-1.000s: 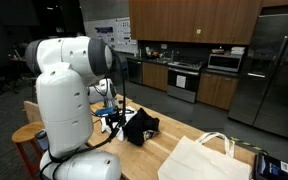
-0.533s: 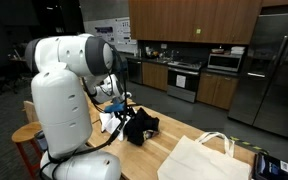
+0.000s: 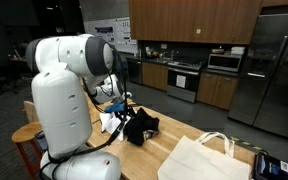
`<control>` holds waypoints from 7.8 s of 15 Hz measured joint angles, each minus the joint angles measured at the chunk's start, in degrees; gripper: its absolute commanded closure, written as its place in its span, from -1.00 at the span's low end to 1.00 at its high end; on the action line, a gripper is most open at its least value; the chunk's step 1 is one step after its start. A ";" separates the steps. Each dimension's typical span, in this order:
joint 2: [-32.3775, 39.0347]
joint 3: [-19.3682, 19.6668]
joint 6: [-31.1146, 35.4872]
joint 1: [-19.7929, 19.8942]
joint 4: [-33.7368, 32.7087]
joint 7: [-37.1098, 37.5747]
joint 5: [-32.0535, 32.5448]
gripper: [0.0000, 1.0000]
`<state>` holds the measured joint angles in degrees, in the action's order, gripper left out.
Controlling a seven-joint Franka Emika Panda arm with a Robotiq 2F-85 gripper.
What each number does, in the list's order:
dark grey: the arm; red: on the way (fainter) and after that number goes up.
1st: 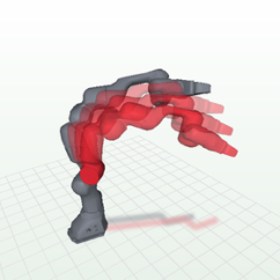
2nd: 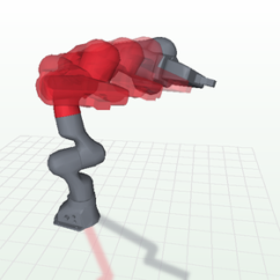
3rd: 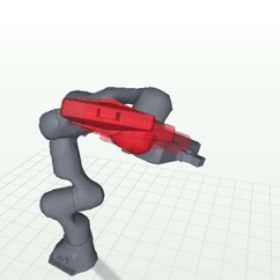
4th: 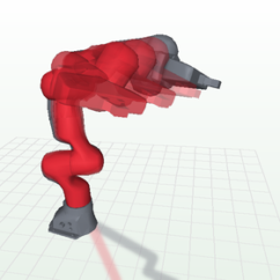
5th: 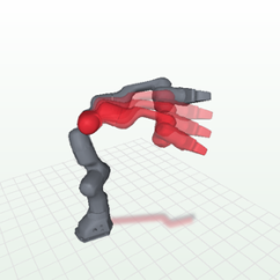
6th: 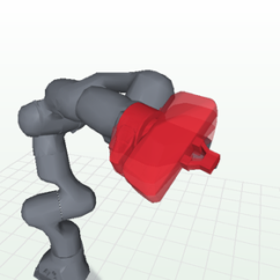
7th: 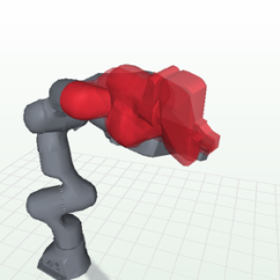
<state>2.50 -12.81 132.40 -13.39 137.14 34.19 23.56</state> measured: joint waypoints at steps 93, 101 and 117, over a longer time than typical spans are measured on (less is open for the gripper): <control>-16.56 -6.22 22.44 4.72 18.38 9.57 -18.31 -1.00; -17.01 -7.36 32.10 13.03 22.99 26.74 -18.94 -1.00; -2.48 -6.90 42.43 12.21 21.90 38.25 -16.54 -1.00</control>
<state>0.02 -19.71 174.83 -1.18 159.04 72.44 7.02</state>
